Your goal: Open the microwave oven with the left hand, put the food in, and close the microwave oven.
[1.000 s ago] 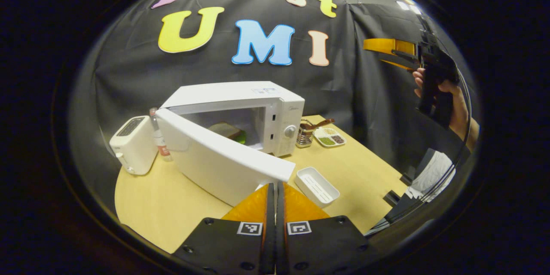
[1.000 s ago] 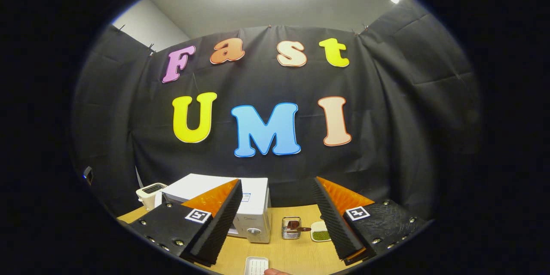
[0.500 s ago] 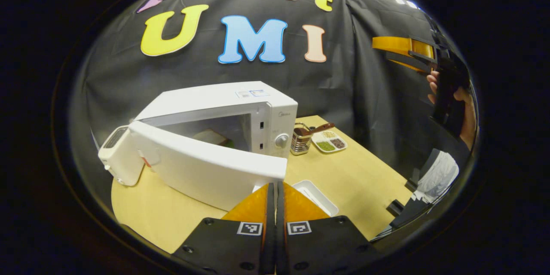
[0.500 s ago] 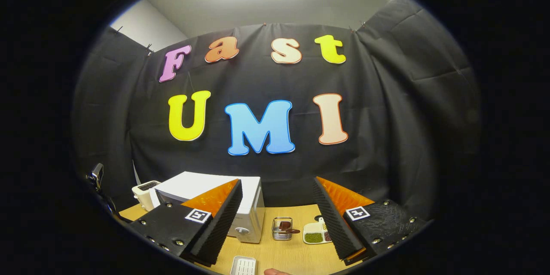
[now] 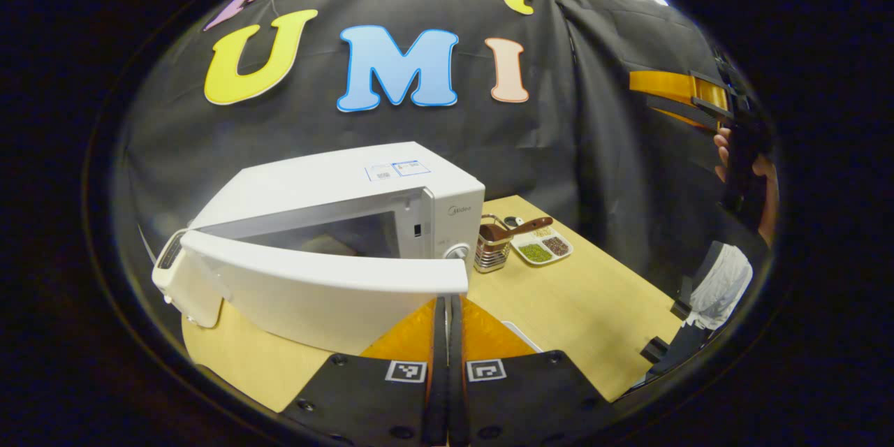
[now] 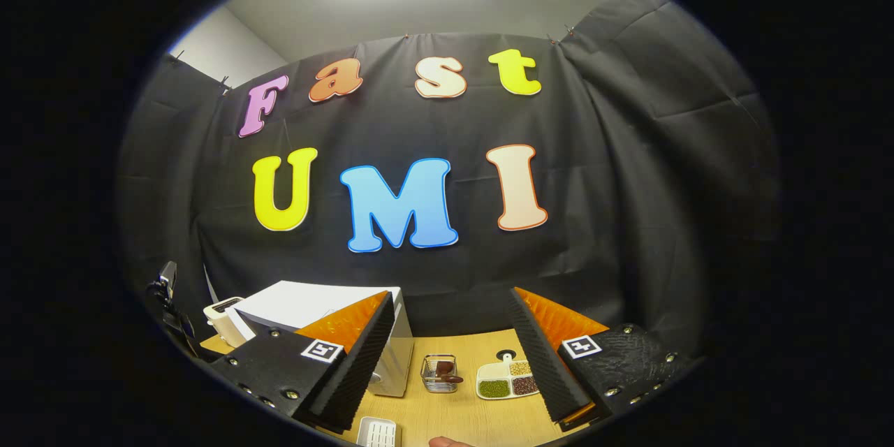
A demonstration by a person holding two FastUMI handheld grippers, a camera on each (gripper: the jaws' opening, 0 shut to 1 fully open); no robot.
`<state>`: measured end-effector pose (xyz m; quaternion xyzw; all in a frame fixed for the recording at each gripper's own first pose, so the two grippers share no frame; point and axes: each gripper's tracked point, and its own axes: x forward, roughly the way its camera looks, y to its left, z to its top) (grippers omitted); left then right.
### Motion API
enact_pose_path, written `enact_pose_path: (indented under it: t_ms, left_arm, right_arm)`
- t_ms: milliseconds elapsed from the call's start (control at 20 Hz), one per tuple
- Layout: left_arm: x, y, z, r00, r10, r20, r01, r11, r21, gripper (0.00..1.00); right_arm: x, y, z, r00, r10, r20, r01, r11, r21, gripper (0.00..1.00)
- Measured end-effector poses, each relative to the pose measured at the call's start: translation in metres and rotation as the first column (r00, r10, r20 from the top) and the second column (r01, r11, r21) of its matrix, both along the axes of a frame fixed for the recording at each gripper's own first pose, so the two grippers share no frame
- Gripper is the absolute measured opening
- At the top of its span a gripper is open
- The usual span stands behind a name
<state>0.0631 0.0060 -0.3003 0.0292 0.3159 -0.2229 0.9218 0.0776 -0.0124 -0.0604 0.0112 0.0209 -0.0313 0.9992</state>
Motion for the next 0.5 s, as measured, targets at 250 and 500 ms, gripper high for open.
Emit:
enact_pose_path:
  t_ms: [250, 500]
  left_arm:
    - [0.027, -0.005, -0.005, 1.0, 0.014, -0.001, -0.014, 1.0, -0.027, 0.07]
    - [0.048, -0.015, -0.007, 0.998, 0.061, 0.013, -0.061, 0.997, -0.041, 0.07]
  right_arm:
    - [0.01, -0.008, -0.005, 1.0, -0.011, -0.011, 0.011, 1.0, 0.002, 0.98]
    - [0.013, -0.01, -0.01, 0.999, -0.018, -0.026, 0.018, 1.0, 0.006, 0.98]
